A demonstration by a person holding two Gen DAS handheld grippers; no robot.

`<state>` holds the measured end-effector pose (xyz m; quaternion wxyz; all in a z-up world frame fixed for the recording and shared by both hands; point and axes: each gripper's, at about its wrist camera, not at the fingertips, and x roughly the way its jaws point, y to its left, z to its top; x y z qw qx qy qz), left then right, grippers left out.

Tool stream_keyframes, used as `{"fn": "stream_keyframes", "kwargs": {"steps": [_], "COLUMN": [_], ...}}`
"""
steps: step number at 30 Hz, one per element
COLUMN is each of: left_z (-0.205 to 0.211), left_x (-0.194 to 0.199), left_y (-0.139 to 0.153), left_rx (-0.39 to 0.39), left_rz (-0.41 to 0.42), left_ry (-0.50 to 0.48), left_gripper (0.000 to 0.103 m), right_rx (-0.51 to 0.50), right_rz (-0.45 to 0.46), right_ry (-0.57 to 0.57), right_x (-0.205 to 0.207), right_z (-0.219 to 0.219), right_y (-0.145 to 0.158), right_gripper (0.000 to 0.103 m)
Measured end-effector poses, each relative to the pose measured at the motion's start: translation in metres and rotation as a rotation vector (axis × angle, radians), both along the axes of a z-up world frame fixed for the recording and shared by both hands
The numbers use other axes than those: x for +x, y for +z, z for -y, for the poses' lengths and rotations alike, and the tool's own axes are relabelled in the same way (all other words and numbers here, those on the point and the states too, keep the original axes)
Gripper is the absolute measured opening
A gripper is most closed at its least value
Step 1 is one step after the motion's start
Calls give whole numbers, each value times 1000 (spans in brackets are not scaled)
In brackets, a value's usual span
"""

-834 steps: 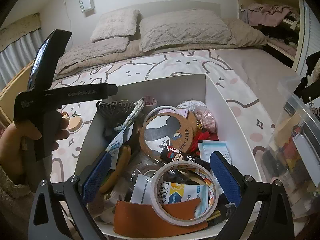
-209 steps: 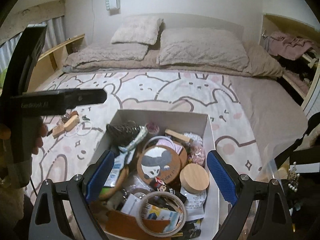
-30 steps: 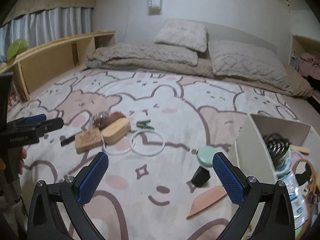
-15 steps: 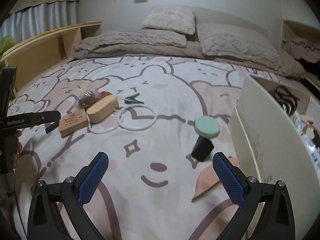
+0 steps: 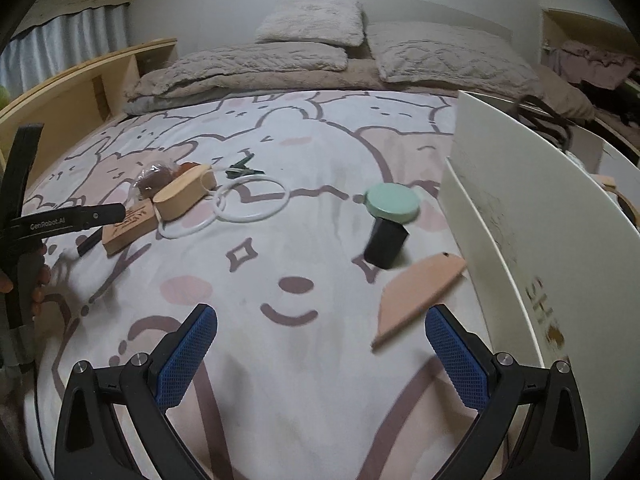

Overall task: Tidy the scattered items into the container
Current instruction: 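Lower the left tool onto the carved wooden tile while the right tool lowers onto the pink wooden wedge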

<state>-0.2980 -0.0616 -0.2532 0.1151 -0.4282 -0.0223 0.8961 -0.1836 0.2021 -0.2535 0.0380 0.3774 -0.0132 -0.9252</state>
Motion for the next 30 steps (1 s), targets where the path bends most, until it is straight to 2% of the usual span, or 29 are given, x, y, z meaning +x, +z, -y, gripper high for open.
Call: {"fn": "stream_keyframes", "kwargs": {"steps": [7,10,14,18,22,27,30], "left_z": [-6,-4,-6,-10,-12,-21,-31], "left_x": [-19,-24,-20,-8,-3,5,9], "left_y": [-9,-13,-12,-11,-10,-10,-10], "left_rx": [-40,-33,-30,-23,1,17,-37], "left_rz": [16,31,19,25,39,63,59], "left_ry": [-31,-36,-68,-124,-134,-143,-146], "left_gripper": [93,89,89,89,89,89,89], "right_rx": [31,24,26,27,31,51,64], "right_rz": [-36,-37,-16,15,71,103,114], "right_ry": [-99,-136,-145,-106,-85,-117,-159], "right_x": [15,15,11,3,-7,-19,-30], "right_z": [-3,-8,-10,-3,1,4,3], "right_y": [-1,-2,-5,-7,-12,-14,-12], "right_gripper": [103,103,103,103,103,103,103]}}
